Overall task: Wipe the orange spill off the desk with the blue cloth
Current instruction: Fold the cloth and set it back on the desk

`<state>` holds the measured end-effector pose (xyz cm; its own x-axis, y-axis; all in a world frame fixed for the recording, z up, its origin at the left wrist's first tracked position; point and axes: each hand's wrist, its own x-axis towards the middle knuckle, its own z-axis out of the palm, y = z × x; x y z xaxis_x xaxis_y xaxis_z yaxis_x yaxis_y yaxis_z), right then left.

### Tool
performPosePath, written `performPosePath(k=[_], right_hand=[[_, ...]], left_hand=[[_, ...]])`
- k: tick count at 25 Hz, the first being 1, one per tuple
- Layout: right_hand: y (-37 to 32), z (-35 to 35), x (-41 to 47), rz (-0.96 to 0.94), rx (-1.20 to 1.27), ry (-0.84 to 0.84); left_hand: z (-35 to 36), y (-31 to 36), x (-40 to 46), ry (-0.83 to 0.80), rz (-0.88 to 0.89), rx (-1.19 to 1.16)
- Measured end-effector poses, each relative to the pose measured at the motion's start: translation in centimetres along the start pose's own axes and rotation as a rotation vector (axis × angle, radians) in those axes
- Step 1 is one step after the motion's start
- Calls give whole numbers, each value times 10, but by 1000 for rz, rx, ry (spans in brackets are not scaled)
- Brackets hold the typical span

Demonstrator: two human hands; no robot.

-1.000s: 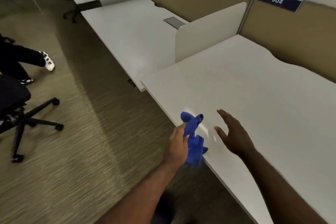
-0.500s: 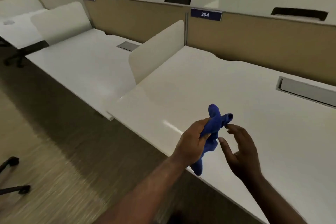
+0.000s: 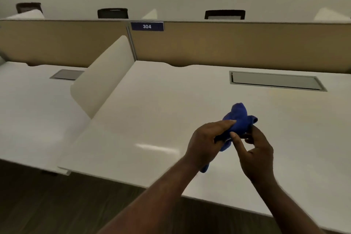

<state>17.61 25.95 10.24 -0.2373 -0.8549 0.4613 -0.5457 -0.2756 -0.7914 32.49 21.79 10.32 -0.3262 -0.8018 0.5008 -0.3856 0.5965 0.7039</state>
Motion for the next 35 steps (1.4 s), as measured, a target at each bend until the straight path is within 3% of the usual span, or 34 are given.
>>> performPosePath(k=[9, 11, 14, 16, 20, 27, 30, 35], right_hand=[[37, -77, 29, 138, -73, 195], [52, -99, 43, 117, -90, 217], [78, -138, 69, 45, -128, 229], [101, -167, 92, 7, -137, 217], [157, -226, 136, -30, -112, 147], [233, -302, 185, 14, -58, -35], [252, -323, 193, 28, -55, -37], [268, -336, 195, 66, -42, 33]], left_hand=[[86, 29, 52, -151, 58, -101], [107, 39, 66, -217, -63, -240], [144, 51, 94, -338, -394, -552], [174, 55, 119, -343, -482, -504], [237, 73, 172, -374, -473, -405], [321, 84, 233, -659, -578, -464], [344, 90, 247, -620, -536, -487], [360, 104, 257, -373, -455, -346]])
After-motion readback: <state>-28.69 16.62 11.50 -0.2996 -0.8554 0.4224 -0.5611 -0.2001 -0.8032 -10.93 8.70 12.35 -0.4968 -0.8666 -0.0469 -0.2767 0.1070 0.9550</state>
